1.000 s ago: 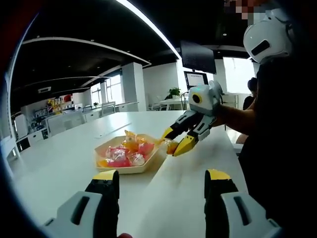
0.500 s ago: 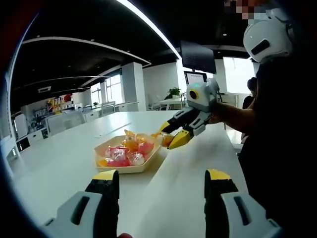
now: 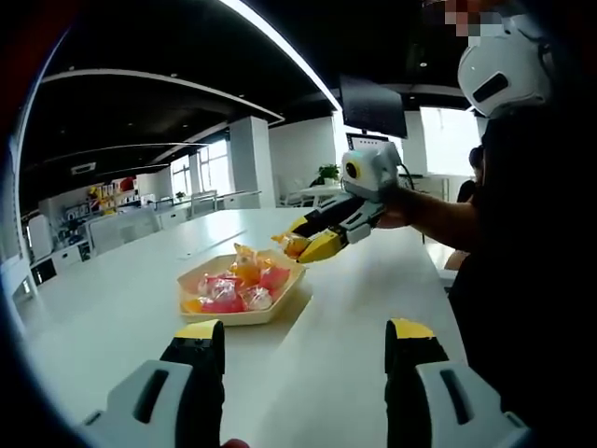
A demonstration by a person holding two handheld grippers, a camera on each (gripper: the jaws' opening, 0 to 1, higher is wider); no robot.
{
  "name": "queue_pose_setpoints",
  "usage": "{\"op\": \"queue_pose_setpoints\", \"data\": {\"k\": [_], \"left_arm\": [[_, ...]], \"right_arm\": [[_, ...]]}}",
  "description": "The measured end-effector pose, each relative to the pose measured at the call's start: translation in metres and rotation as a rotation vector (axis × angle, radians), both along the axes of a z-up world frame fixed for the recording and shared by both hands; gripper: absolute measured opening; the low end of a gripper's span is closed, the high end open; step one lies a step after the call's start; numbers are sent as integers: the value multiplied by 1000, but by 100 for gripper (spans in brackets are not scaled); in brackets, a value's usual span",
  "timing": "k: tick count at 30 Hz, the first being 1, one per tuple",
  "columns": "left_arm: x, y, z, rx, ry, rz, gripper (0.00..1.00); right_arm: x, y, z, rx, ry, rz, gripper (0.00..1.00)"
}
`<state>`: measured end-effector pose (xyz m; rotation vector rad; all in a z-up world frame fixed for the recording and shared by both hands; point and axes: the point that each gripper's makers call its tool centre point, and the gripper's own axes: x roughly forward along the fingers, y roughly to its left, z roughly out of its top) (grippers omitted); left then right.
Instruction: Pick up the marshmallows scattered on the table and place them into the bowl on the table
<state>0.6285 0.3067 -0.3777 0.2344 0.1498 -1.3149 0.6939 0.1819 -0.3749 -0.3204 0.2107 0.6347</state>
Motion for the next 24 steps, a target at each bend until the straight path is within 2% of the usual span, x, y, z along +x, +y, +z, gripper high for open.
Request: {"op": "queue_pose_setpoints", "data": {"k": [13, 24], "left_arm": [[0, 0, 0, 6, -1, -2, 68], [0, -3, 1, 7, -6, -12, 68]], "right_arm": [[15, 2, 6, -20, -31, -10, 30], [37, 3, 24, 2, -63, -22, 30]]}}
